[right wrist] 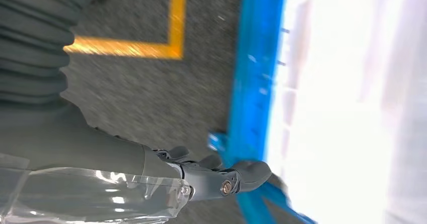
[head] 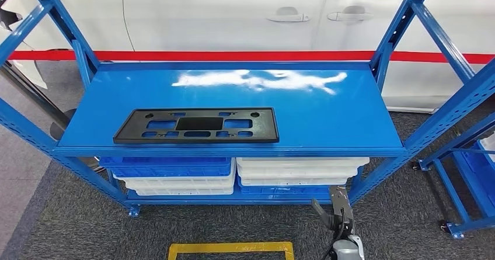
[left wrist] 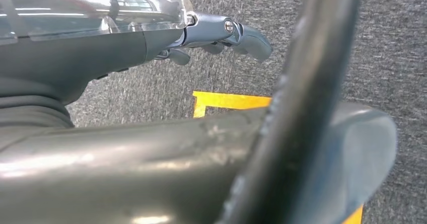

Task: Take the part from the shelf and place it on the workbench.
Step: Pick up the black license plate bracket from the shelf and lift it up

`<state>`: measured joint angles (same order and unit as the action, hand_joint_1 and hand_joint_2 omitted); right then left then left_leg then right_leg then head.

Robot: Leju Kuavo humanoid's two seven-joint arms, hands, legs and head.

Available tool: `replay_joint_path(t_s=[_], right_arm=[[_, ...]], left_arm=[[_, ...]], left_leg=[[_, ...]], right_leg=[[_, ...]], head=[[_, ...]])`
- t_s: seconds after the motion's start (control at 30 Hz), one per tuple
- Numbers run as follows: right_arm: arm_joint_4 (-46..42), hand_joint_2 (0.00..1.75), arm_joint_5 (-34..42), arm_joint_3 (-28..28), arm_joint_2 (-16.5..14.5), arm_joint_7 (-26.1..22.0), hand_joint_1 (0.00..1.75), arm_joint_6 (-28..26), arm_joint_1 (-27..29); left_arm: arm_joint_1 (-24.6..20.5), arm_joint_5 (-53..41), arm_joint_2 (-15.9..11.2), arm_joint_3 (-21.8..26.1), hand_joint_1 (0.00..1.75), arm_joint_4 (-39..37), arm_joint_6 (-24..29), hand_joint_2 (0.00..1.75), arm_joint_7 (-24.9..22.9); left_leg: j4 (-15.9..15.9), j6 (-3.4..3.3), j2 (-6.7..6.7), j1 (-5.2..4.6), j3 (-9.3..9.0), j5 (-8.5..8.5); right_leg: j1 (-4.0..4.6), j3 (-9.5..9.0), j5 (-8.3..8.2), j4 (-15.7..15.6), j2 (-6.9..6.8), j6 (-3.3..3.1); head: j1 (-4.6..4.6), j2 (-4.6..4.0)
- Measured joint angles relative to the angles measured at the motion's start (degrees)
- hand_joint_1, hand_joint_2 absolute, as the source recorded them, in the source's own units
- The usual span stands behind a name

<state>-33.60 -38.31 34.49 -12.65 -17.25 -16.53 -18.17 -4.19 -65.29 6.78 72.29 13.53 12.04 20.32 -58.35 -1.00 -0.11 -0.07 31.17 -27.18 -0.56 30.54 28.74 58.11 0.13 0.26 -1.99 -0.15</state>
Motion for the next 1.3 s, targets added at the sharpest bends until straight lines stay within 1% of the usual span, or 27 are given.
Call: replay_joint_path(t_s=[0.13,0.37,0.67,0.8,1.07,1.17,1.3], right_arm=[[-7.03,1.75,1.94,-5.82,0.99,-1.85,0.0,-0.01,1.95],[-19.17,1.75,5.17,-14.33,3.27,-5.04,0.0,-0.93,5.83],[-35.19,1.75,9.78,-24.08,6.59,-9.28,0.0,-2.43,11.44],[-42.3,1.75,11.73,-27.58,8.07,-11.07,0.0,-3.13,14.13],[-56.54,1.75,15.59,-35.97,11.25,-14.48,0.0,-3.42,19.58],[-61.17,1.75,16.03,-39.82,12.64,-15.28,0.0,-3.08,21.18],[-64.81,1.75,13.42,-46.88,14.47,-15.31,0.0,-2.92,22.19]], left_arm=[[-0.04,-0.08,0.08,0.66,0.0,-0.02,0.52,0.0,0.26],[-0.02,-0.36,0.43,1.6,0.0,-0.03,1.37,0.0,1.01],[0.05,-0.91,0.84,2.35,0.0,-0.04,2.34,0.0,1.97],[0.09,-1.09,1.04,2.89,0.0,-0.04,2.62,0.0,2.42],[0.22,-1.43,1.36,3.5,0.0,-0.04,3.43,0.0,3.28],[0.26,-1.79,1.51,3.66,0.0,-0.04,3.56,0.0,3.63],[0.27,-2.61,1.62,3.68,0.0,-0.04,3.61,0.0,4.14]], left_leg=[[-0.02,0.0,0.01,-0.01,-0.01,0.0],[-0.02,-0.01,0.01,-0.01,0.0,0.0],[-0.02,-0.01,0.01,-0.01,0.0,0.0],[-0.02,-0.01,0.01,-0.01,0.01,0.0],[-0.01,-0.01,0.01,-0.01,0.01,0.0],[0.0,-0.01,0.0,-0.01,0.02,0.0],[-0.1,-0.04,-0.02,-0.1,0.06,-0.02]], right_leg=[[-0.01,0.0,-0.01,0.0,0.0,0.01],[-0.01,0.0,-0.01,0.0,0.0,0.01],[-0.01,0.0,-0.01,0.0,-0.01,0.01],[-0.01,0.0,-0.01,0.0,-0.01,0.01],[0.0,0.0,-0.01,-0.01,-0.02,0.01],[0.0,-0.01,-0.01,-0.01,-0.02,0.01],[-0.09,0.0,-0.05,-0.05,-0.02,0.06]], head=[[0.0,0.0],[0.0,0.0],[0.0,0.0],[0.0,0.0],[0.0,0.0],[0.0,0.0],[0.0,0.0]])
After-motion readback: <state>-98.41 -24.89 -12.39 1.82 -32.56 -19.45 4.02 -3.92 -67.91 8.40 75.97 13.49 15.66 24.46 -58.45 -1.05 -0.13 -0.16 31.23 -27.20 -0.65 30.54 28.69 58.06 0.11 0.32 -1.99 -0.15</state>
